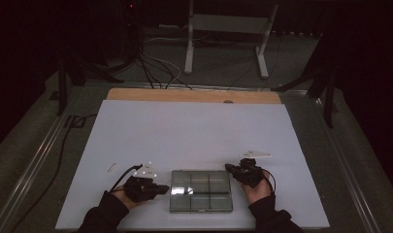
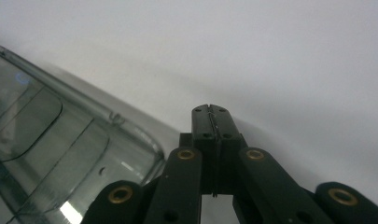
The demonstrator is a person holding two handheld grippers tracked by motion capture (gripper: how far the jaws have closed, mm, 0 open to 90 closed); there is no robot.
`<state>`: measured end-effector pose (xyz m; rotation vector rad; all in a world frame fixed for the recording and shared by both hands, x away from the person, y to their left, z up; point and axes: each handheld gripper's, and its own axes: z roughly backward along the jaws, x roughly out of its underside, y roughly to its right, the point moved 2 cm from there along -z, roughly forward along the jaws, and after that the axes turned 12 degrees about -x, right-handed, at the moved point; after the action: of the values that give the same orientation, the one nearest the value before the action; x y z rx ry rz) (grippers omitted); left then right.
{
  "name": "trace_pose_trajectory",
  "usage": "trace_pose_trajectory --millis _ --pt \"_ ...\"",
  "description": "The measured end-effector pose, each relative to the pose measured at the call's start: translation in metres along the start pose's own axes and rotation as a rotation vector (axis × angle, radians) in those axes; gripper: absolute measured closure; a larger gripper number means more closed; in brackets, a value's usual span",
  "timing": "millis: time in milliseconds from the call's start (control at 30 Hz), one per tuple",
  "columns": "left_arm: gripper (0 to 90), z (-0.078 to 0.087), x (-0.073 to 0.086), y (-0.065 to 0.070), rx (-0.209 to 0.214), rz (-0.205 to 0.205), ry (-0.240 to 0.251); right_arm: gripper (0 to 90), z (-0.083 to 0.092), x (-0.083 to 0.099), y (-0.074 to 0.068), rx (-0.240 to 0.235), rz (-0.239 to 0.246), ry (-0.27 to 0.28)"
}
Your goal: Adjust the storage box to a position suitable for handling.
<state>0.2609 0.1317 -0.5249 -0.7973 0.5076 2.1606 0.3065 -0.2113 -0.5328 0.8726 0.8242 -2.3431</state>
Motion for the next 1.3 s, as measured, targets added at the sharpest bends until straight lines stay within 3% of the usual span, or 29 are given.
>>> trace_pose_trajectory --millis 100,200,333,433,500,567,667,733,800,933,1000,1133,1233,1300 --pt "90.0 0.005 -0.001 -0.008 -0.012 0.017 0.026 90.0 0.006 -0.004 0.004 0.005 0.015 0.021" --pt "90.0 0.010 -0.001 -0.012 -0.011 0.019 0.046 87.3 0.014 -0.008 0.006 -0.023 0.032 0.046" --pt "90.0 0.013 0.000 -0.017 0.011 0.027 0.066 76.5 0.023 -0.011 0.005 -0.080 0.069 0.053" --pt "81.7 0.016 -0.001 -0.016 0.024 0.010 0.085 62.0 0.030 -0.012 0.002 -0.112 0.102 0.066" --pt "81.6 0.019 -0.002 -0.014 0.030 -0.007 0.091 55.4 0.035 -0.012 -0.001 -0.127 0.123 0.077" --pt "73.8 0.022 -0.004 -0.011 0.004 -0.019 0.100 45.8 0.039 -0.011 -0.004 -0.146 0.136 0.087" --pt "63.0 0.025 -0.006 -0.009 0.008 -0.020 0.134 35.8 0.044 -0.008 -0.008 -0.177 0.161 0.097" --pt "52.9 0.027 -0.006 -0.007 0.004 -0.032 0.146 25.9 0.049 -0.006 -0.011 -0.227 0.184 0.101" --pt "46.4 0.029 -0.007 -0.007 0.000 -0.041 0.149 22.0 0.052 -0.004 -0.014 -0.265 0.197 0.096" --pt "36.0 0.031 -0.007 -0.006 0.038 -0.038 0.183 19.8 0.057 0.000 -0.018 -0.300 0.229 0.068" --pt "29.9 0.031 -0.007 -0.005 0.054 -0.048 0.177 13.8 0.058 0.003 -0.020 -0.332 0.241 0.055" --pt "16.6 0.030 -0.006 0.001 0.090 -0.107 0.159 10.3 0.061 0.009 -0.024 -0.367 0.260 0.042" --pt "8.1 0.029 -0.004 0.006 0.106 -0.154 0.155 7.4 0.065 0.013 -0.028 -0.365 0.295 0.037" --pt "3.1 0.029 -0.002 0.009 0.130 -0.181 0.146 0.3 0.067 0.016 -0.032 -0.378 0.312 0.017"
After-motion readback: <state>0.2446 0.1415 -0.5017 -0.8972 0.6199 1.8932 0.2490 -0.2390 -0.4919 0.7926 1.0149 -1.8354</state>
